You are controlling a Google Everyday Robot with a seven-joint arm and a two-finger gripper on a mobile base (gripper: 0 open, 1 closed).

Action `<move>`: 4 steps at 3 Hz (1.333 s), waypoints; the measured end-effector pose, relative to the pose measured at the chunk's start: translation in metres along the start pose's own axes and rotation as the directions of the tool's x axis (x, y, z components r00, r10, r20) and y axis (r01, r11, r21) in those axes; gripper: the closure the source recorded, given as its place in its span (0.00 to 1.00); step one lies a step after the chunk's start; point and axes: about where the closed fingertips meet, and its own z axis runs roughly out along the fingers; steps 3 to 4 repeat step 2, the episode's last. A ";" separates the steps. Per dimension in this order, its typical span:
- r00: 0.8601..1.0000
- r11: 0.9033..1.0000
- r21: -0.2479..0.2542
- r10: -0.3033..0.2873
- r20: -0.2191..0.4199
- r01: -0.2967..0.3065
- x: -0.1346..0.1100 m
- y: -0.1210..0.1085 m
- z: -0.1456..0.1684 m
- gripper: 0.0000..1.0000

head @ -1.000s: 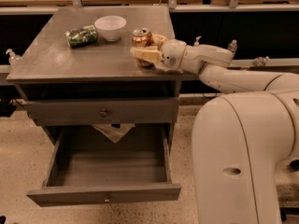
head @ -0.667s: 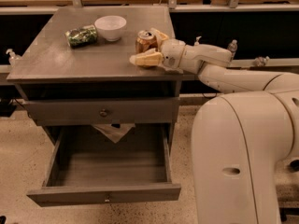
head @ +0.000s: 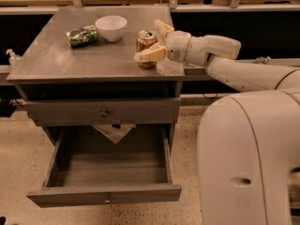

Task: Pick orange can from middle drawer and place on counter

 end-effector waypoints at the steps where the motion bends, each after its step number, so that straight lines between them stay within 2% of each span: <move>1: 0.997 0.995 0.049 -0.080 -0.022 0.081 -0.050 0.001 -0.035 0.00; 2: 0.996 0.990 0.110 -0.088 0.000 0.088 -0.082 -0.006 -0.066 0.00; 4: 0.996 0.990 0.110 -0.088 0.000 0.088 -0.082 -0.006 -0.066 0.00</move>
Offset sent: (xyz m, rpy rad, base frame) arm -0.0437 -0.1147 0.1097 0.0314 -0.0804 -0.1967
